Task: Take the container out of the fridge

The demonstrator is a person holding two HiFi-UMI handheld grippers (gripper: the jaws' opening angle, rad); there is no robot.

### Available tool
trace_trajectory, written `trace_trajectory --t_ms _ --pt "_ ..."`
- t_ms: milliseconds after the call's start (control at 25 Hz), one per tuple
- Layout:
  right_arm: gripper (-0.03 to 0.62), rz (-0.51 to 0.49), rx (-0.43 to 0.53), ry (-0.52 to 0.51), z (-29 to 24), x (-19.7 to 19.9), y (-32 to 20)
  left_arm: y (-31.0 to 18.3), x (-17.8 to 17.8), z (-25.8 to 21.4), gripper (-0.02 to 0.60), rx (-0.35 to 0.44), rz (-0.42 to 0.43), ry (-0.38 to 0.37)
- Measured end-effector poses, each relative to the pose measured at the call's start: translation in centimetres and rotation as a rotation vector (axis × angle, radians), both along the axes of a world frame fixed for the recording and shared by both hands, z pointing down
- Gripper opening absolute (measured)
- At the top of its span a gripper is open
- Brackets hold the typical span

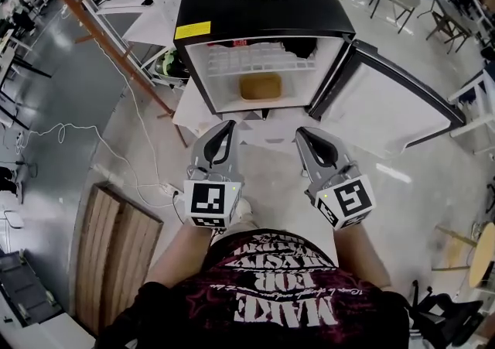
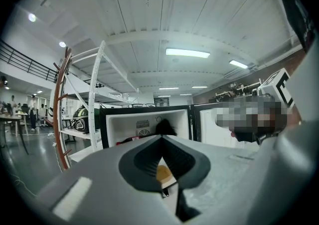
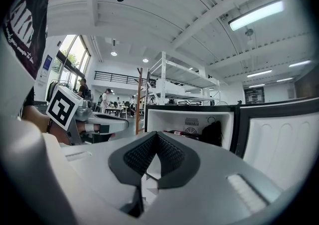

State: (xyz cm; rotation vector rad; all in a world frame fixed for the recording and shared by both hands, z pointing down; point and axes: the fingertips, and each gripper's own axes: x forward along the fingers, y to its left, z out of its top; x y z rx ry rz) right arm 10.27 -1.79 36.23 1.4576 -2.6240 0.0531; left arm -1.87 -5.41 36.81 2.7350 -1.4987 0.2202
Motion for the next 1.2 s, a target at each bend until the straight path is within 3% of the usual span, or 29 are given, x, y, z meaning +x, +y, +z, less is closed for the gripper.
trace_trajectory --t_ms 1200 --pt "0.028 0.089 -0.012 0.011 -0.5 -4.3 -5.1 -6.1 -3.6 0.3 0.0 0.017 0.095 0.021"
